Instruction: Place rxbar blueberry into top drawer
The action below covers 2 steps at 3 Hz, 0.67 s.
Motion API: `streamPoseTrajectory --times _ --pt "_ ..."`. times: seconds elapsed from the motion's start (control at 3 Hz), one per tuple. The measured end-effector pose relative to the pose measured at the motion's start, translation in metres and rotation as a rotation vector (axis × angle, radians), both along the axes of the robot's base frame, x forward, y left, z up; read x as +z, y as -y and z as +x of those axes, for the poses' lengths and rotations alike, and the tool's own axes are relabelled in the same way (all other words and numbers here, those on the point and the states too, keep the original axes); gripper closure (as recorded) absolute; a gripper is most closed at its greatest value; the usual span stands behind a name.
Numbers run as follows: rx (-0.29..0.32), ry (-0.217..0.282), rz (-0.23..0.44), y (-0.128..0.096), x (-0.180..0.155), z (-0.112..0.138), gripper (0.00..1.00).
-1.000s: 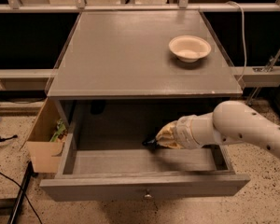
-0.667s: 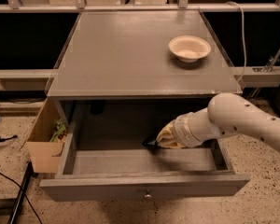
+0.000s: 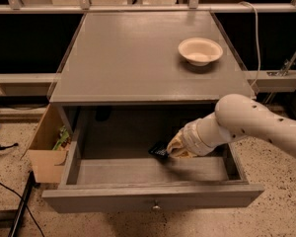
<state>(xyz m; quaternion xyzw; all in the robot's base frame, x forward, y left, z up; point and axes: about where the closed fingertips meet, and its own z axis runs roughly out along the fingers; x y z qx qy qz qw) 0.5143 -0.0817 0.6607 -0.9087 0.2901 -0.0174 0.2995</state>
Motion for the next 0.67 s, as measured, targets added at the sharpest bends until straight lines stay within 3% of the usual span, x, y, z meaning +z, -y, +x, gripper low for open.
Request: streamPoseTrajectory --times 0.67 --pt "-0.015 0.003 0.020 0.000 -0.014 0.004 1.00"
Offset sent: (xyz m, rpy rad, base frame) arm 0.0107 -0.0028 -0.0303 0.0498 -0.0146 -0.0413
